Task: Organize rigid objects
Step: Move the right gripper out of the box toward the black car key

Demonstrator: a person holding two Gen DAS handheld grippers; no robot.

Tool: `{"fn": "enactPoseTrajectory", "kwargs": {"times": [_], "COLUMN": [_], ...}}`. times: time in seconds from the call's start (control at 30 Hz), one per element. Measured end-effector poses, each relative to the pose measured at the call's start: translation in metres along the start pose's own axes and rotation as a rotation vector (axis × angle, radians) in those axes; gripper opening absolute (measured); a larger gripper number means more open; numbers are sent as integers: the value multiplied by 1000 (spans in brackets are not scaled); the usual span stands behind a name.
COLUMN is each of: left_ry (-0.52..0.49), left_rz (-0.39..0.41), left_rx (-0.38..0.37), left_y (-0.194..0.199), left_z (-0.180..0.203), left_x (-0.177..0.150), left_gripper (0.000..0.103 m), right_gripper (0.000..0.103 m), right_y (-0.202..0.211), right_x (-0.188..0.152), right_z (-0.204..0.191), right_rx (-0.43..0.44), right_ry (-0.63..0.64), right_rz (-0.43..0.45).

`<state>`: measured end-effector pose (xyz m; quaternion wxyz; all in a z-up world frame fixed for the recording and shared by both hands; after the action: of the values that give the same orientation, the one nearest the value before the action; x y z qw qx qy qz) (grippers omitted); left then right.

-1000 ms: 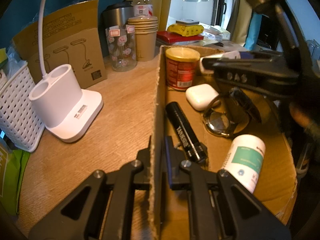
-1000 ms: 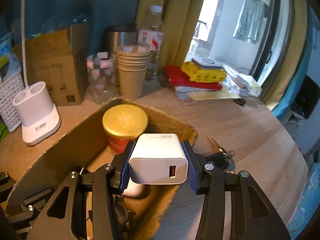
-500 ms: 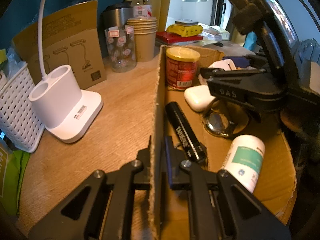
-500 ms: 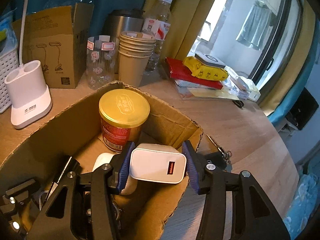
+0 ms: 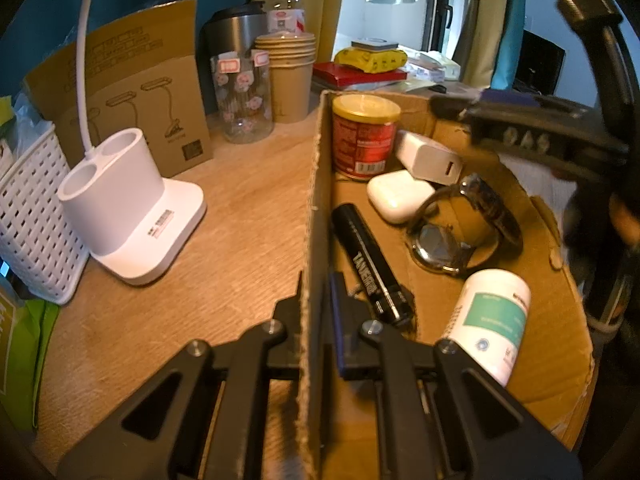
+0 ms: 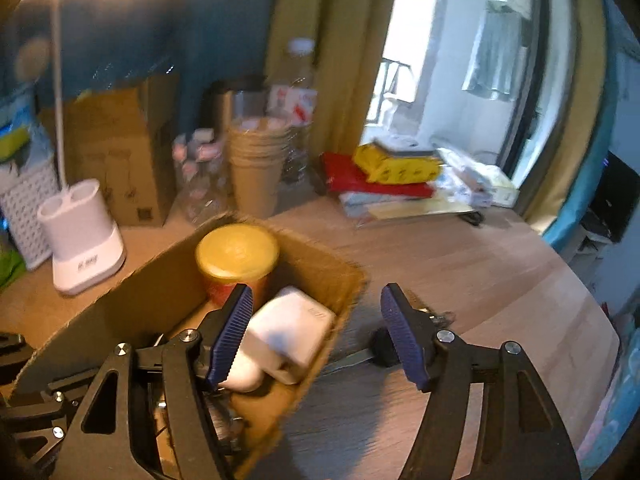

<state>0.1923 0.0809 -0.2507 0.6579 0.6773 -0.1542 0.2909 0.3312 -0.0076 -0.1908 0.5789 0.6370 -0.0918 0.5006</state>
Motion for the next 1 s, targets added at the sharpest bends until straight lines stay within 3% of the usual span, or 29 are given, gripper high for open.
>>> {"fn": "enactPoseTrajectory", "kwargs": {"times": [0.2, 0.43, 0.73, 1.0], "left_ry": [0, 0, 0, 0], "left_rz": [0, 0, 0, 0], "left_rx": [0, 0, 0, 1], "left_y": [0, 0, 0, 0], "left_z": [0, 0, 0, 0], "left_x": [0, 0, 0, 0], "left_gripper": [10, 10, 10, 10], "right_gripper": [70, 70, 70, 70], "right_y": [4, 11, 1, -38], "right_x": [-3, -7, -13, -32], "right_z": [53, 87, 101, 92], "right_rx": [-24, -7, -10, -1], "right_ry": [-132, -211, -244, -219], "right_rz": [21, 43, 26, -91]}}
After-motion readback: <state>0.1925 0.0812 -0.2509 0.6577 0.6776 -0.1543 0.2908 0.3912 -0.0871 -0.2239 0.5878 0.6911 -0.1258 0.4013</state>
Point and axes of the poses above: each gripper's, at about its wrist camera, not at the fingertips, and y roughly against the way its jaws point, z to its right, x to its top, the point moved 8 cm from there along -y, roughly the way its jaws point, and after that the axes turned 6 degrees about -z, right-handed, at the moved point
